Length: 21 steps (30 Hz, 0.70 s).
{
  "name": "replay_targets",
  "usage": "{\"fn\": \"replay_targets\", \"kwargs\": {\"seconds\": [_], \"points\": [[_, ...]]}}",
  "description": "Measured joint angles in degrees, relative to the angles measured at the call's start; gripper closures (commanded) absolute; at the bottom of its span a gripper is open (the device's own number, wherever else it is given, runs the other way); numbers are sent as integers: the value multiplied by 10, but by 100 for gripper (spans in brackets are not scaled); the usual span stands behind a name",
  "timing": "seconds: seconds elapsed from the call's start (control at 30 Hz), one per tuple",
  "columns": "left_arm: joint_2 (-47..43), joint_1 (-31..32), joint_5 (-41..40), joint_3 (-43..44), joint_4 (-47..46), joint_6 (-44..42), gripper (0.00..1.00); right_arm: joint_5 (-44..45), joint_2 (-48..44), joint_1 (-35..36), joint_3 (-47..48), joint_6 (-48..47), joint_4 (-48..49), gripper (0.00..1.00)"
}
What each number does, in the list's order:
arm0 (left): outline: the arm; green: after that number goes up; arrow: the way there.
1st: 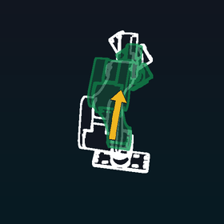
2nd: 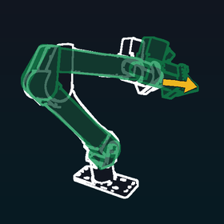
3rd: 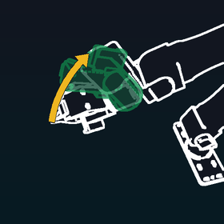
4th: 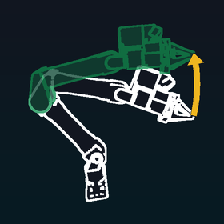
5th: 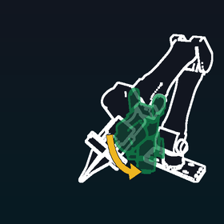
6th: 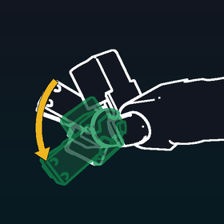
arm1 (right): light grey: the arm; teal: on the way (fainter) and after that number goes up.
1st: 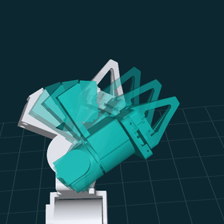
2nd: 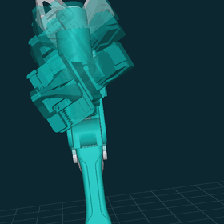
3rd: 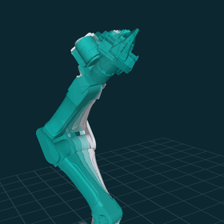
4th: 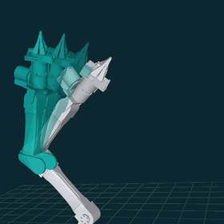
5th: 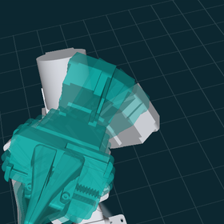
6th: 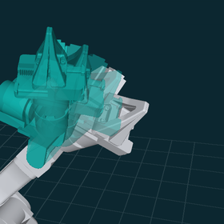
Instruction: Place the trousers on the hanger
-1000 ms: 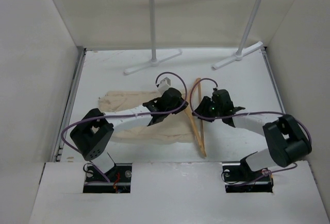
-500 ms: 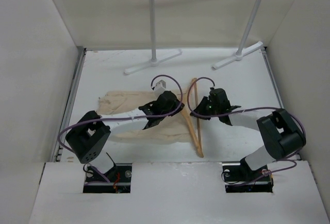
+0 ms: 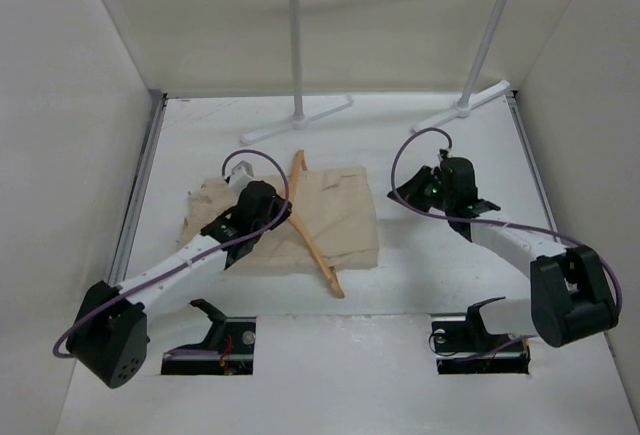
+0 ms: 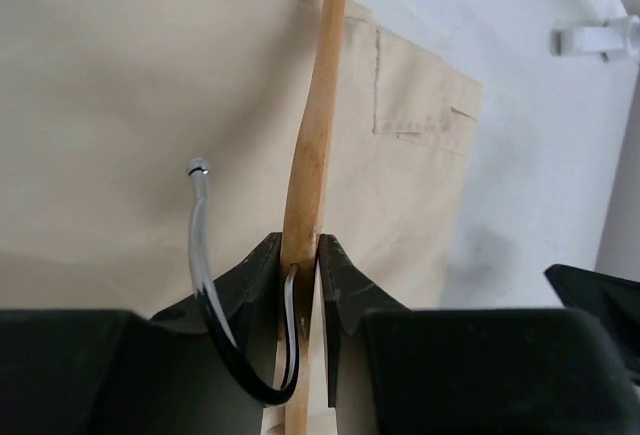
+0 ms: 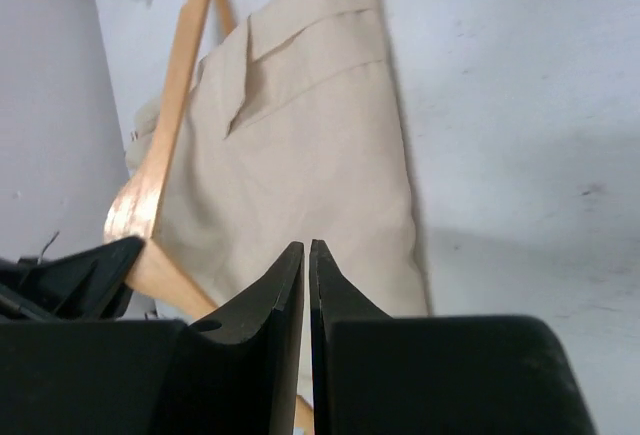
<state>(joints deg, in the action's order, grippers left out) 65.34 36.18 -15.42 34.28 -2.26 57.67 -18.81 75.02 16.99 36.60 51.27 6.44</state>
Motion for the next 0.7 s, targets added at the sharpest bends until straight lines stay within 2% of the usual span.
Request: {"fn": "replay_targets", "kwargs": {"seconds": [0.2,0.23,0.3,0.4,0.47,0.53,0.7], "points": [[-59,-29,-2,-5,68,-59,97,0,26,-16,0,-11,-2,88],[-60,-29,-2,-1,74,-68,97,1,38,-20,0,-13,-2,85],[-60,-28,-3,9,87,-87,97,1,57,-25,2,-16,-5,75],[-60,-20,-9,20,101,-110,97,-2,79,-15,10,-20,-14,49],[-60,-13,-13,24,105,-116,97,-7,87,13,17,-24,-16,40],[-59,-7,-18,26,108,-121,97,-10,93,47,21,-30,-14,39],[-60,-3,-24,30,114,-126,97,-11,121,104,14,-30,-17,47]]}}
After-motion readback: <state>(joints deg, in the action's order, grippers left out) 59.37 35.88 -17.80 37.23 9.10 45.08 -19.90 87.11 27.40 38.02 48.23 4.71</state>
